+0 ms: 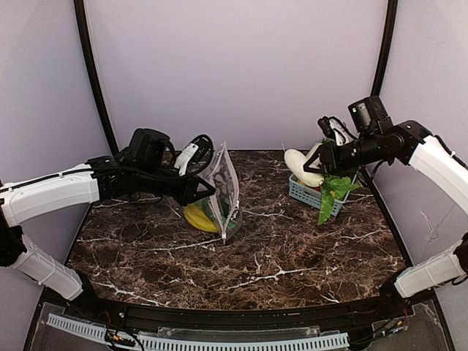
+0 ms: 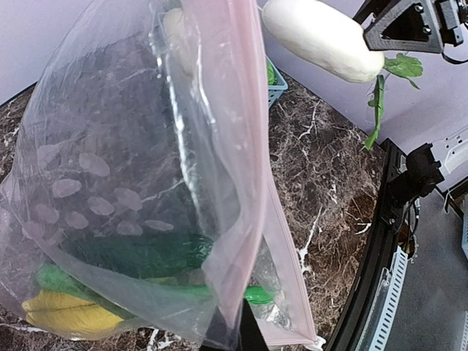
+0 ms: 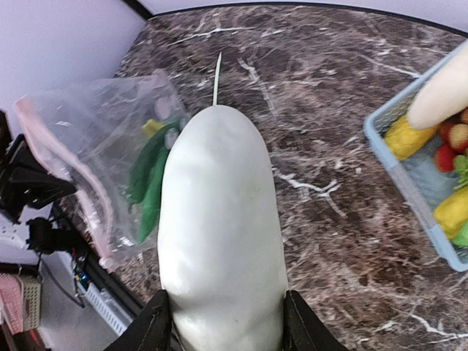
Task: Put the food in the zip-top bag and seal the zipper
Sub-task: Place the fake vegetable in the zipper food storage bag, then pick up the fake vegetable from the bin.
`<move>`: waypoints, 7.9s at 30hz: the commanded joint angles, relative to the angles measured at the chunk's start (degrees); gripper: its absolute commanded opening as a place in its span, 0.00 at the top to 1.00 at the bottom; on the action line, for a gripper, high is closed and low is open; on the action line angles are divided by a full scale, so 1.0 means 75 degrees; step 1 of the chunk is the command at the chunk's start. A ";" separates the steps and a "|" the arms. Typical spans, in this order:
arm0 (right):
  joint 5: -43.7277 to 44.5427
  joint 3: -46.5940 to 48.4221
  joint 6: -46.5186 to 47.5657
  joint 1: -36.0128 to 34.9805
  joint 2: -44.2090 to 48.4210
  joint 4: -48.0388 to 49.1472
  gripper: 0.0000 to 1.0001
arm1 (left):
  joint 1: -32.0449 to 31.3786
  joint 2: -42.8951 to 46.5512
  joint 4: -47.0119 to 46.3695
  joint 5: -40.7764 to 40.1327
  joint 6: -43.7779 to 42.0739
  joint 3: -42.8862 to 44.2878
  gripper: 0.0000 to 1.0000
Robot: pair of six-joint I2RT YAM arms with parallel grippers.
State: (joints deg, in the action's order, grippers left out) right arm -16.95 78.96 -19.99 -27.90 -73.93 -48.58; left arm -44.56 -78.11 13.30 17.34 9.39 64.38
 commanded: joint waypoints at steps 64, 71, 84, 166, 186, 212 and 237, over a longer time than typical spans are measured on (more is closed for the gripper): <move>0.3291 0.0574 -0.5134 -0.4249 -0.2459 0.4057 0.56 | -0.0210 -0.0446 -0.0197 0.0508 0.0035 -0.0064 0.99; 0.4719 0.0735 -0.4813 -0.4722 -0.2763 0.4266 0.57 | -0.0234 -0.0474 -0.0215 0.0545 0.0039 -0.0057 0.99; 0.5294 0.0479 -0.3644 -0.5067 -0.3708 0.4916 0.57 | -0.0235 -0.0396 -0.0212 0.0482 0.0002 -0.0076 0.99; 0.1980 -0.1281 -0.2057 0.1505 -0.2263 0.3645 0.24 | -0.0188 0.0000 -0.0004 -0.0537 -0.0100 -0.0089 0.99; 0.1752 -0.0367 -0.2806 0.1739 -0.4245 0.4772 0.26 | -0.0188 0.0166 0.0008 -0.0549 -0.0126 -0.0096 0.99; 0.1247 0.0329 -0.3335 0.2061 -0.5596 0.5605 0.37 | -0.0188 0.0134 0.0031 -0.0533 -0.0142 -0.0076 0.99; 0.1291 -0.0508 -0.2041 0.2115 -0.2996 0.5836 0.56 | -0.0188 0.0099 -0.0002 -0.0535 -0.0118 -0.0091 0.99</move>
State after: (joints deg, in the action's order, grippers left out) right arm -7.44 76.77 -39.31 -12.32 -100.55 -6.09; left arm -46.02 -78.94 13.47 12.91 8.36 63.79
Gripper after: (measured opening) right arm 0.501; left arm 0.008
